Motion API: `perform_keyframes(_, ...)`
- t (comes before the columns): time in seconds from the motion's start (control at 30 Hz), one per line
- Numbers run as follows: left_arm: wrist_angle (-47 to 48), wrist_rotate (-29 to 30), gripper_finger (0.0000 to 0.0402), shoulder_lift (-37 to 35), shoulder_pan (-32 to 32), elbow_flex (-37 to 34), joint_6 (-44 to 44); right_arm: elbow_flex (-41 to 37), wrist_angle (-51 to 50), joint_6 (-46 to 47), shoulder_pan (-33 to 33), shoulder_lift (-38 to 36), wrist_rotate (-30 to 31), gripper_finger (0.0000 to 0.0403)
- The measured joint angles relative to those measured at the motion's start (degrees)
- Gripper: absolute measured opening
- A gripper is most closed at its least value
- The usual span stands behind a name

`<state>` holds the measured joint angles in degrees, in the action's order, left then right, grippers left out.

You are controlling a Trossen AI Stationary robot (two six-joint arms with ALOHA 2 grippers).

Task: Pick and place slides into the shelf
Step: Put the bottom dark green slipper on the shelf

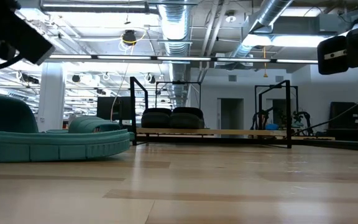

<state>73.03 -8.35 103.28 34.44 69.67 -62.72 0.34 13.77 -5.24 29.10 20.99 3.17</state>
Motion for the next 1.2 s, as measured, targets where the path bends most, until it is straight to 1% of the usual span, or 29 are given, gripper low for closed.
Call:
perform_keyframes(0.1,-1.77,0.01,0.0185,-0.04,0.22,-1.59,-0.89,0.00,0.00,-3.24,-0.02,-0.01,0.00,0.0059)
perform_keyframes(0.27,-1.50,-0.03,0.0185,-0.07,0.28,-2.45,-1.56,0.00,0.03,-6.83,-0.02,0.00,-0.02,0.0059)
perform_keyframes(0.5,-1.26,0.84,0.0185,-0.07,0.28,-2.47,-1.21,0.00,1.70,-7.45,0.00,0.00,-0.02,0.0059)
perform_keyframes(0.6,0.31,-0.69,0.0185,-0.07,0.33,-2.47,-1.95,0.00,2.63,-7.66,-0.02,-0.02,-0.03,0.0059)
perform_keyframes(0.7,0.96,-1.37,0.0185,-0.04,0.33,-2.49,-2.40,0.00,2.61,-9.76,0.00,-0.02,-0.04,0.0059)
perform_keyframes(0.8,1.01,-0.95,0.0185,-0.04,0.31,-2.49,-1.84,0.00,2.61,-9.84,-0.02,-0.02,-0.04,0.0059)
perform_keyframes(0.87,0.94,0.39,0.0185,-0.04,0.31,-2.49,-0.30,0.00,2.61,-9.84,0.00,-0.02,-0.04,0.0059)
perform_keyframes(0.97,0.94,4.24,0.0185,-0.04,0.16,-2.49,3.60,0.00,2.61,-9.84,0.00,-0.02,-0.06,0.0059)
perform_keyframes(1.2,0.86,18.45,0.0185,-0.04,-1.03,-2.49,15.63,0.00,2.61,-9.84,-0.02,-0.01,-0.06,0.0059)
